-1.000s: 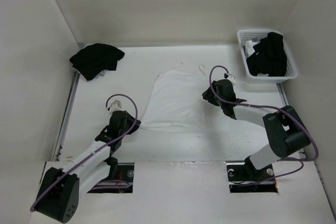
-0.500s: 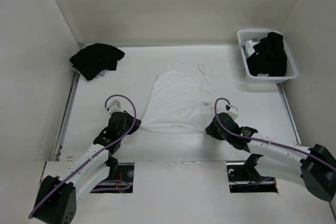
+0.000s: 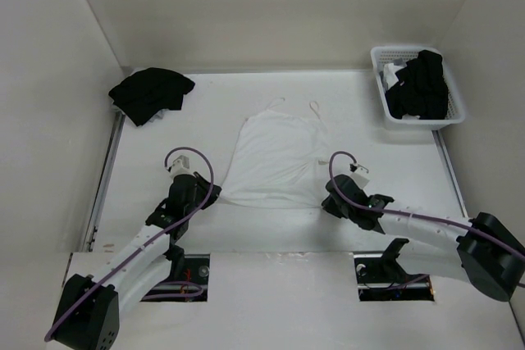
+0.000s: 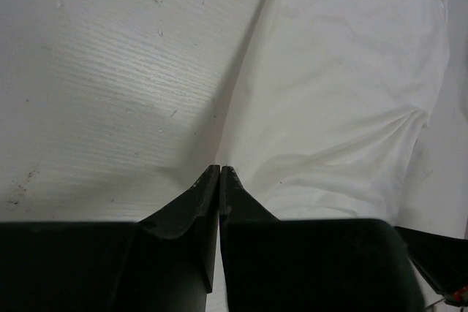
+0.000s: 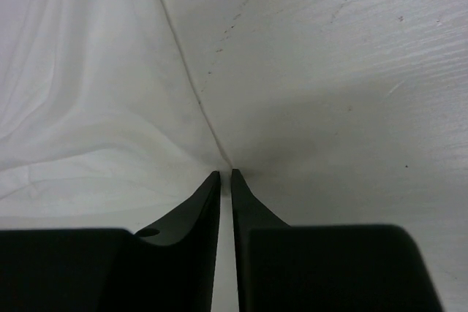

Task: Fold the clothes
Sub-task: Flatten the tank top out

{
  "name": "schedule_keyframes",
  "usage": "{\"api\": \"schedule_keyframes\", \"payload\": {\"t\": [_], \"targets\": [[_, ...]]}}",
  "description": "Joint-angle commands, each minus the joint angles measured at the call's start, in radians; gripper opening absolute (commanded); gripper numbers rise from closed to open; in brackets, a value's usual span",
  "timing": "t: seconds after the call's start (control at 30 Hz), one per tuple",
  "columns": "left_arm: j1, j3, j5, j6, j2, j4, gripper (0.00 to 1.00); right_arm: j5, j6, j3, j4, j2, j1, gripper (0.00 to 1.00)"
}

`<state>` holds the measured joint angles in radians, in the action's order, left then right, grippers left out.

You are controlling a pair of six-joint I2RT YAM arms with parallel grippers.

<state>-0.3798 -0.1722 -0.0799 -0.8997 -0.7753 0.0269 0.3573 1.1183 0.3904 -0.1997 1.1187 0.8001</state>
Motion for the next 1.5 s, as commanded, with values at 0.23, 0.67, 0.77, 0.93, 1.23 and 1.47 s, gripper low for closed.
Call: {"api": "schedule_keyframes", "payload": {"t": [0.23,0.67,0.77,0.93,1.23,1.47], "targets": [[-0.001,-0.151,-0.006,0.004,0.089,0.027,0.01,0.069,-0.046,0.031,-0.03,-0.38,0.017,0.0],[-0.041,-0.644,-0.127,0.1,0.286,-0.15,0.0,0.534,-0.415,0.71,-0.339,-0.516,0.352,0.0],[-0.04,-0.713,-0.185,0.127,0.246,-0.104,0.01,0.623,-0.541,0.839,-0.299,-0.426,0.432,0.0],[-0.015,-0.747,-0.222,0.125,0.108,0.02,0.01,0.355,-0.683,0.858,-0.097,-0.289,0.235,0.0],[0.098,-0.869,-0.158,0.081,-0.244,0.148,0.01,-0.233,-0.548,0.925,0.118,0.025,-0.307,0.0],[0.238,-1.038,0.025,-0.016,-0.378,0.156,0.01,-0.336,-0.531,1.171,0.082,0.113,-0.416,0.0]]}}
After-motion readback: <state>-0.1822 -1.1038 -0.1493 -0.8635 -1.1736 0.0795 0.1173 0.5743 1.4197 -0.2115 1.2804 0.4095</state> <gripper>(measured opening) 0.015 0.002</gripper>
